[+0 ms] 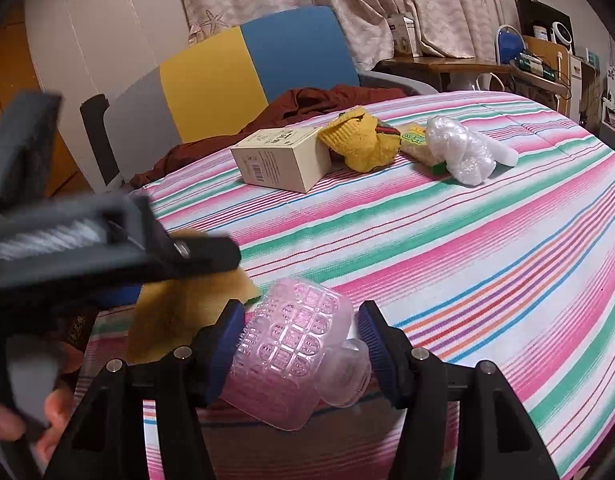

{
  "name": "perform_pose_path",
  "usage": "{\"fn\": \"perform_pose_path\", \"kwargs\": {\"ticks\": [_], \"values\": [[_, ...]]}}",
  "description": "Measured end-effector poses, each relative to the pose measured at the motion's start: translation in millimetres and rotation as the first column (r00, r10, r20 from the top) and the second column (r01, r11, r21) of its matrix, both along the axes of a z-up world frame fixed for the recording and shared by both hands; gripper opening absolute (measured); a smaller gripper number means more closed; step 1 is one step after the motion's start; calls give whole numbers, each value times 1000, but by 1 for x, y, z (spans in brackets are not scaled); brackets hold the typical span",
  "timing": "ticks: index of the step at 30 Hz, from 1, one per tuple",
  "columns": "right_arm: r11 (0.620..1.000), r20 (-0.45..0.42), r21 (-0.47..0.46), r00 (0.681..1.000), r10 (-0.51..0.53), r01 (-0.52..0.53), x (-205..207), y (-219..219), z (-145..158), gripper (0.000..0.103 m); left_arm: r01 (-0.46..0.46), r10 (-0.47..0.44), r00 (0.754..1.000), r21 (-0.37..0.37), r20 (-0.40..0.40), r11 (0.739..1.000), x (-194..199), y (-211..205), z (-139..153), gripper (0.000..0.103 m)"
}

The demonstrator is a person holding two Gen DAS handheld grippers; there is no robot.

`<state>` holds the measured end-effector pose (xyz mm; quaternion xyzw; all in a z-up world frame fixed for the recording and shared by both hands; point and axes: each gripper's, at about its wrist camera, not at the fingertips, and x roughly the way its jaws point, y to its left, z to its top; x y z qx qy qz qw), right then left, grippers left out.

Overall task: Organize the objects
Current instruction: 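Grasp the third yellow sponge with the left tool while the right tool holds the roller, then carry the sponge and pink roller into the gold tray and release both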

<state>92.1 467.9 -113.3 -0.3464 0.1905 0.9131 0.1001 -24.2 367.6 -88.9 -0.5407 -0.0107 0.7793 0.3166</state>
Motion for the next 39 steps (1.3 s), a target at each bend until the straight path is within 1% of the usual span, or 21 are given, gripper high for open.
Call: {"fn": "perform_pose_path", "kwargs": {"ticks": [1,2,4,7,8,9,12,13,14,17,19,20,21,23,27,30,34,36,39], "values": [[1000,4,0,1000,1,-1,1,0,0,59,-2,1,1000,39,1,999,-1,-5,-2,76],[1000,6,1,1000,0,0,3,-1,1,59,1,0,1000,46,-18,999,0,-7,-1,71],[1000,15,6,1000,-1,1,6,-2,2,61,23,-22,999,61,-23,998,3,-8,0,64],[1000,31,28,1000,-5,4,11,-4,2,62,23,-20,999,79,-37,997,9,-12,5,54],[1000,37,29,999,-8,7,12,-4,2,62,26,-23,999,88,-45,996,10,-15,9,48],[1000,43,26,999,-14,13,13,-4,2,62,31,-26,998,96,-54,995,12,-16,12,47],[999,59,40,998,-23,20,14,-5,1,63,34,-27,997,104,-68,994,18,-25,19,46],[998,72,58,997,-26,22,14,-8,1,63,30,-23,998,125,-60,992,19,-31,21,46],[995,90,95,996,-29,20,13,-13,1,63,24,-17,998,134,-57,991,18,-34,20,46],[986,120,166,992,-25,5,11,-26,-1,63,10,-2,999,165,-49,986,21,-49,25,46],[978,129,207,991,-23,-4,13,-32,-3,59,5,4,999,189,-45,982,23,-60,30,46],[976,124,219,992,-21,-6,14,-34,-3,54,2,8,999,199,-48,980,24,-65,33,46],[976,119,218,993,-20,-7,16,-36,-3,48,1,11,999,211,-53,977,25,-72,37,46],[977,114,214,993,-25,0,18,-36,-3,44,-4,18,998,221,-62,975,26,-83,43,46],[977,114,215,993,-27,1,20,-38,-3,44,-34,53,996,253,-70,967,22,-110,55,46],[978,111,207,993,-30,7,20,-41,-1,44,-59,87,992,266,-93,962,17,-133,65,46],[983,100,182,995,-19,0,21,-46,1,44,-108,147,979,249,-144,962,5,-165,75,46],[989,77,150,997,-8,-3,23,-49,5,43,-152,191,970,242,-148,958,-8,-184,76,47],[991,47,133,999,18,-24,22,-60,15,43,-205,240,960,219,-146,954,-25,-206,72,47]]}}
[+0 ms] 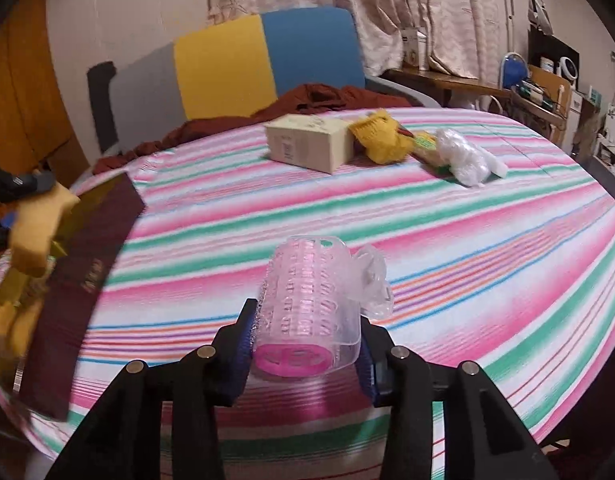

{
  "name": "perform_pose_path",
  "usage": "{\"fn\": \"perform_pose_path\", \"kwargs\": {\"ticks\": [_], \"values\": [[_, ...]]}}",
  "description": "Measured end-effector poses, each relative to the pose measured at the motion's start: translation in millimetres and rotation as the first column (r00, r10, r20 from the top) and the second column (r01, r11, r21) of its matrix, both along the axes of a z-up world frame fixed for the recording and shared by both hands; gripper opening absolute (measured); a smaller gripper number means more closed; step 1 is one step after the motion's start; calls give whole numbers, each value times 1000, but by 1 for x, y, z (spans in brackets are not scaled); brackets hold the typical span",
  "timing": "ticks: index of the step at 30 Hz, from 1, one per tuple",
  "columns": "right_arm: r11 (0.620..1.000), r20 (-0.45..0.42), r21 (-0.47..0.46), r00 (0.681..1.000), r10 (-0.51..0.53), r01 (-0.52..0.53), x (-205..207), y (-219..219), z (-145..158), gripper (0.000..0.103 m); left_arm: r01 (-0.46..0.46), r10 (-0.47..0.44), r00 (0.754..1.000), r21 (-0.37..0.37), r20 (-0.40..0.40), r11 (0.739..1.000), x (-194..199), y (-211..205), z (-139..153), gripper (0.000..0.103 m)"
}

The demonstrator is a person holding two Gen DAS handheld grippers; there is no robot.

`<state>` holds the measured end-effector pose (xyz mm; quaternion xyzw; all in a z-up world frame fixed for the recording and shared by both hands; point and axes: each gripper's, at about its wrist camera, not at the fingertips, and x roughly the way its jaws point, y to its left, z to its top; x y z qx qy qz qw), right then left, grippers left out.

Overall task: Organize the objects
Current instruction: 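Carry the sponge and pink roller into the gold tray and release both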

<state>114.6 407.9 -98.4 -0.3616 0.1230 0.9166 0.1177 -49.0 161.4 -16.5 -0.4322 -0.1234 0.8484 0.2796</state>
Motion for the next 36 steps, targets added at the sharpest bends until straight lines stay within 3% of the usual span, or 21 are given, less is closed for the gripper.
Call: {"fn": "perform_pose_path", "kwargs": {"ticks": [10,12,15,26,36], "values": [[993,-111,-18,987,116,-118,-8,-46,45,43,-110,113,993,-102,24,989,-51,-41,-29,49],[989,-118,-13,983,141,-144,-12,-56,52,43,-128,131,991,-106,25,986,-57,-45,-32,70],[984,-128,-5,976,175,-177,-15,-68,60,43,-165,167,986,-98,14,981,-57,-54,-29,88],[952,-127,-19,945,302,-307,-41,-112,69,43,-309,298,949,-119,-103,944,-7,-103,-5,102],[899,-27,36,899,437,-436,-129,-161,67,43,-321,305,945,-163,-115,933,36,-128,-9,102]]}}
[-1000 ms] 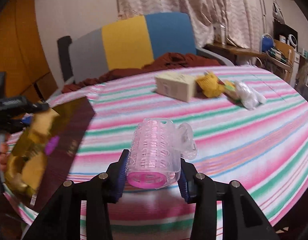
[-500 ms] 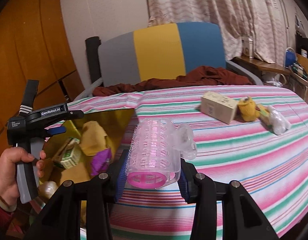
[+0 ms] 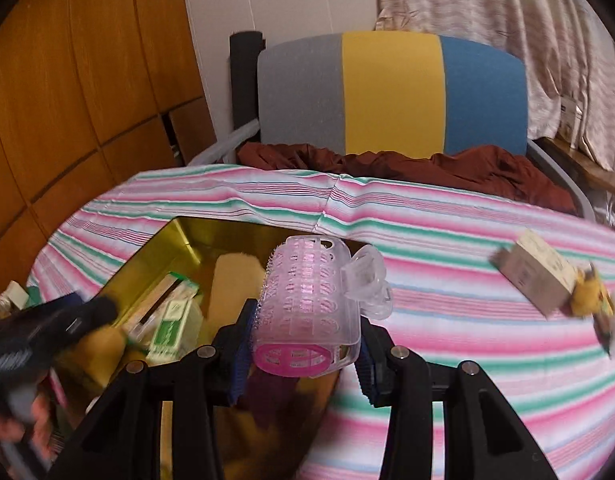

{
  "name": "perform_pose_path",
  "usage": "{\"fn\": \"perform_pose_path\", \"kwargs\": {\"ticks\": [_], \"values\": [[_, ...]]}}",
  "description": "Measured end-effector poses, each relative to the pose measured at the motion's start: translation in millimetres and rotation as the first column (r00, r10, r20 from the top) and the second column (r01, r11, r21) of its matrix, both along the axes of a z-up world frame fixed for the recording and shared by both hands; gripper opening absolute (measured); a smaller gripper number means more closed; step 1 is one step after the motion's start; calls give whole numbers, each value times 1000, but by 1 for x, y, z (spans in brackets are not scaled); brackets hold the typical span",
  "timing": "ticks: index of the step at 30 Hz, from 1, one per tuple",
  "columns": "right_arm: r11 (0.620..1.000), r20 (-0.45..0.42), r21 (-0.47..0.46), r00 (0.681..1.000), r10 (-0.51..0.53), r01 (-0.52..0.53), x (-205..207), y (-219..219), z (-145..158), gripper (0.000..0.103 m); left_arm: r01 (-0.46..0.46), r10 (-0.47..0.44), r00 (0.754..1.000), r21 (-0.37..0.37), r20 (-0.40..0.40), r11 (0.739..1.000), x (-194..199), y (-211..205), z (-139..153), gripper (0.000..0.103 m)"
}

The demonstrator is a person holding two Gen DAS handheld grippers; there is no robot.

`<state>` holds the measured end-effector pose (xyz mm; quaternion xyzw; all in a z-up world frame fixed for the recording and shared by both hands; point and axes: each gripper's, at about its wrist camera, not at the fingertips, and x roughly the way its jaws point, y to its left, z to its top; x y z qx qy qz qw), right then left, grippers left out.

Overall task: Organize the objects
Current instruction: 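Carry the sponge and pink roller into the gold tray and release both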

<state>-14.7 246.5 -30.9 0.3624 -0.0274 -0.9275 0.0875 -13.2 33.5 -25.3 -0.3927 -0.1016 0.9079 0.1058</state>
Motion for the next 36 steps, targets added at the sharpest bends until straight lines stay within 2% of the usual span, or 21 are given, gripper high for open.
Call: {"fn": "perform_pose_path", "kwargs": {"ticks": [4,8,11,17,23,31,36], "values": [[999,66,43,998,-16,13,-32,-8,-13,44,12,-12,1000,1,3,1000,8,-2,-1,103],[999,105,42,994,-34,29,-48,-4,-24,44,22,-22,1000,-1,14,1000,13,-2,-5,103],[999,108,1,993,-46,46,-47,2,-23,44,22,-22,999,15,27,1000,14,-3,-8,103],[995,31,-55,996,-86,88,-24,16,-5,44,23,-24,999,25,24,999,16,2,-6,103],[986,-10,-103,991,-133,131,1,34,2,45,56,-57,998,17,14,998,23,16,-2,103],[965,12,-161,978,-207,206,28,68,-6,45,134,-134,991,10,2,991,38,43,4,103],[943,53,-180,960,-273,278,43,98,-22,45,208,-208,978,14,2,978,49,67,7,103]]}}
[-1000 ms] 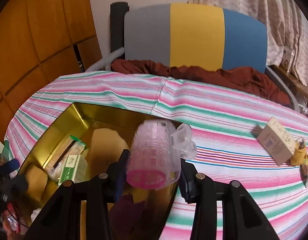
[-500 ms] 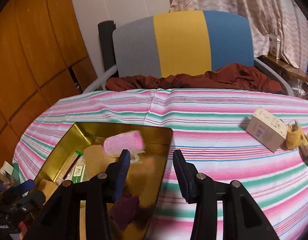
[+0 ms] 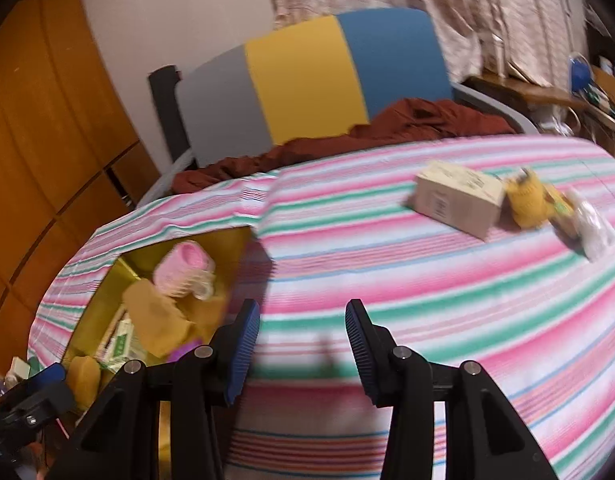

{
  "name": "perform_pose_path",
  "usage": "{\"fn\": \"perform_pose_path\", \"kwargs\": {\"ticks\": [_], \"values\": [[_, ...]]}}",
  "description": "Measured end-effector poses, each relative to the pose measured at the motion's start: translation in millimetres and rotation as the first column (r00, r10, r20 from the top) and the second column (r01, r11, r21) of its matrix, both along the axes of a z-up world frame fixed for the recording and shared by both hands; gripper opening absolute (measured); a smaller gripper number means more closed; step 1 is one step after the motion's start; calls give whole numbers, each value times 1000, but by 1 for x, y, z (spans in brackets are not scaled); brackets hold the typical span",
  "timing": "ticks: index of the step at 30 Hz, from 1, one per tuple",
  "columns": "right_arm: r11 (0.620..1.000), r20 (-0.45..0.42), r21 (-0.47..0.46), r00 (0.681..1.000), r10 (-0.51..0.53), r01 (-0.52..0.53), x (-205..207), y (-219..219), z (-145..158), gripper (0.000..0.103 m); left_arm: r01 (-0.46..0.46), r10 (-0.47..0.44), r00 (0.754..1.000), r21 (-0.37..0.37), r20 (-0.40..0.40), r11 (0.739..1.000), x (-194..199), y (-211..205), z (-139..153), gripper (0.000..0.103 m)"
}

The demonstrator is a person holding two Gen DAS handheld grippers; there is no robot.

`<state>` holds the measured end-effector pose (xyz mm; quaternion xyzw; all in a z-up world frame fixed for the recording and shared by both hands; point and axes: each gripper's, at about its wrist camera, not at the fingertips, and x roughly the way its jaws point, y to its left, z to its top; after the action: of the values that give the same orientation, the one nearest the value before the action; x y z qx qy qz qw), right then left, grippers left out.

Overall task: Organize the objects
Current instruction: 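Carry the sponge and pink roller into the gold tray and release both, then move the right tool to the items and grasp the white foam block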

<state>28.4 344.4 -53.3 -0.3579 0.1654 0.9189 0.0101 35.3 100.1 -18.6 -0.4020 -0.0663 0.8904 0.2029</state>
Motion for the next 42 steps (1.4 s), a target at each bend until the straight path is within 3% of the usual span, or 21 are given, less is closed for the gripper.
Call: {"fn": "perform_pose_path", "kwargs": {"ticks": [12,20,28,32,37,40,42], "values": [[988,84,-38,986,-145,148,40,71,-40,45,170,-169,985,-24,13,985,23,60,-1,103],[947,78,-18,945,-318,320,56,159,-40,48,290,-290,957,-17,1,957,36,97,2,103],[898,8,28,898,-439,439,23,268,1,54,326,-325,945,-25,17,945,40,119,-3,103],[873,70,-23,872,-485,487,-10,319,-1,55,334,-333,942,-44,28,941,40,126,-7,103],[829,173,-144,839,-516,540,-26,357,-28,55,333,-331,943,-58,43,941,38,130,-12,103],[836,173,-163,849,-499,525,-23,356,-38,55,329,-325,944,-68,58,942,36,132,-16,103],[863,149,-150,874,-463,483,-17,344,-36,56,333,-329,942,-60,67,941,36,132,-17,103]]}}
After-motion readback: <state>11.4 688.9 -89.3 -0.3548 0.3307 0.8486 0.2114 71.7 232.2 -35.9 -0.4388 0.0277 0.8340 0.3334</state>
